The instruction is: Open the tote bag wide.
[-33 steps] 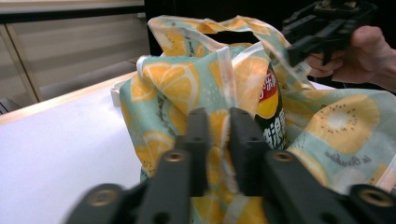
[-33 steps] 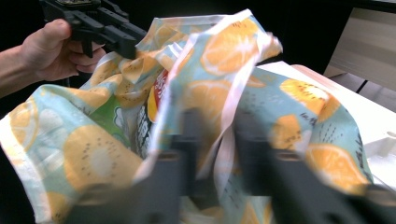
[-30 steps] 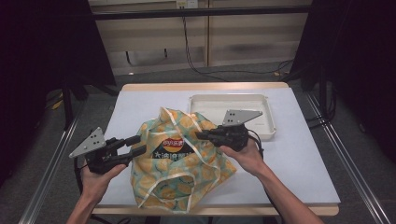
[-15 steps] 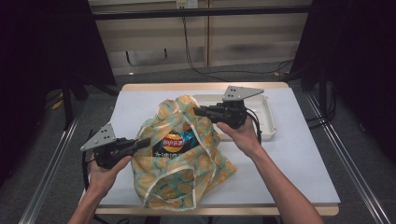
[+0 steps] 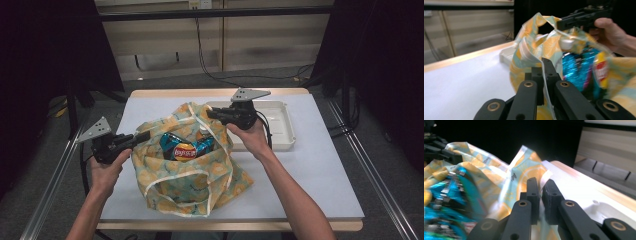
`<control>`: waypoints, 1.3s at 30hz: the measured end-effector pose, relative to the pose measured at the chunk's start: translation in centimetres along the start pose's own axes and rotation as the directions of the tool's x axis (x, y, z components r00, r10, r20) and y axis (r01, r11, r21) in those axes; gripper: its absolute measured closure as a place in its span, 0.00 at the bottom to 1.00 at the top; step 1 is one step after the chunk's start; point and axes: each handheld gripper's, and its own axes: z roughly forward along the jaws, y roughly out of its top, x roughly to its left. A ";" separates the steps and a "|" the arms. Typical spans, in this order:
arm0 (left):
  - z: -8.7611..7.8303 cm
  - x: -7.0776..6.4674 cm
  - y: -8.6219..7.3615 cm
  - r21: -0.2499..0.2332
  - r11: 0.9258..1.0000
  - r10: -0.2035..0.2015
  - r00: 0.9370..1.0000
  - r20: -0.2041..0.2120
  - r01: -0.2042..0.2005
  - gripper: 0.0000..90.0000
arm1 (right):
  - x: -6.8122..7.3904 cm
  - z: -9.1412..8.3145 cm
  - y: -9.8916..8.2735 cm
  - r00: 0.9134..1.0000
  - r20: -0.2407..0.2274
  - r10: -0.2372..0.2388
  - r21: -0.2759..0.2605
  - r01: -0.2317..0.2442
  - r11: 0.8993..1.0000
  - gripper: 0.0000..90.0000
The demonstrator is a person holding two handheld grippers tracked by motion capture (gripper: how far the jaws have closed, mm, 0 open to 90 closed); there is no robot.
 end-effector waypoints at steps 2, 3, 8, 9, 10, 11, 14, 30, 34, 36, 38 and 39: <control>0.3 0.4 -0.6 0.016 1.000 -0.014 1.000 0.005 0.014 1.00 | -0.8 0.0 -1.0 0.999 0.005 0.037 0.001 -0.037 0.999 0.95; 0.4 0.5 -0.9 0.037 0.999 -0.008 1.000 0.004 0.008 1.00 | -0.8 0.0 -1.0 0.999 0.005 0.037 0.001 -0.037 0.999 0.95; 0.5 0.4 -2.5 0.098 0.995 -0.013 1.000 0.014 0.012 1.00 | -0.6 0.3 -2.3 1.000 0.019 0.017 0.052 -0.017 0.998 0.95; 0.4 0.4 -2.9 0.107 0.994 -0.013 1.000 0.015 0.011 1.00 | -0.6 0.3 -2.6 1.000 0.019 0.016 0.059 -0.017 0.998 0.94; 0.4 0.3 -3.2 0.124 0.992 -0.011 1.000 0.015 0.009 1.00 | -0.3 0.5 -3.2 1.000 0.029 0.013 0.073 -0.015 0.997 0.93; 0.3 0.1 -3.5 0.131 0.991 -0.014 1.000 0.024 0.011 1.00 | -0.3 0.5 -3.2 1.000 0.029 0.013 0.073 -0.015 0.997 0.93; -0.1 -0.2 -4.4 0.148 0.989 -0.015 0.999 0.039 0.010 1.00 | 0.3 0.5 -4.0 0.999 0.042 0.012 0.055 -0.015 0.998 0.91; 1.4 -0.6 -7.2 0.209 0.977 -0.051 0.997 0.057 0.038 0.96 | -0.8 0.4 -7.5 0.996 0.088 0.024 0.141 -0.036 0.989 1.00; 1.3 -0.6 -7.8 0.232 0.972 -0.057 0.996 0.067 0.040 0.98 | -0.7 0.8 -8.8 0.996 0.087 0.028 0.176 -0.043 0.983 1.00; 1.2 -0.5 -8.0 0.244 0.969 -0.054 0.997 0.052 0.040 0.99 | -0.5 0.9 -9.6 0.996 0.082 0.014 0.202 -0.030 0.979 1.00; 1.2 -0.3 -8.4 0.262 0.964 -0.067 0.996 0.051 0.051 0.99 | -0.5 1.0 -10.1 0.996 0.072 0.043 0.201 -0.057 0.978 1.00; 1.2 -0.3 -8.4 0.262 0.964 -0.067 0.996 0.051 0.051 0.99 | -0.5 1.0 -10.1 0.996 0.072 0.043 0.201 -0.057 0.978 1.00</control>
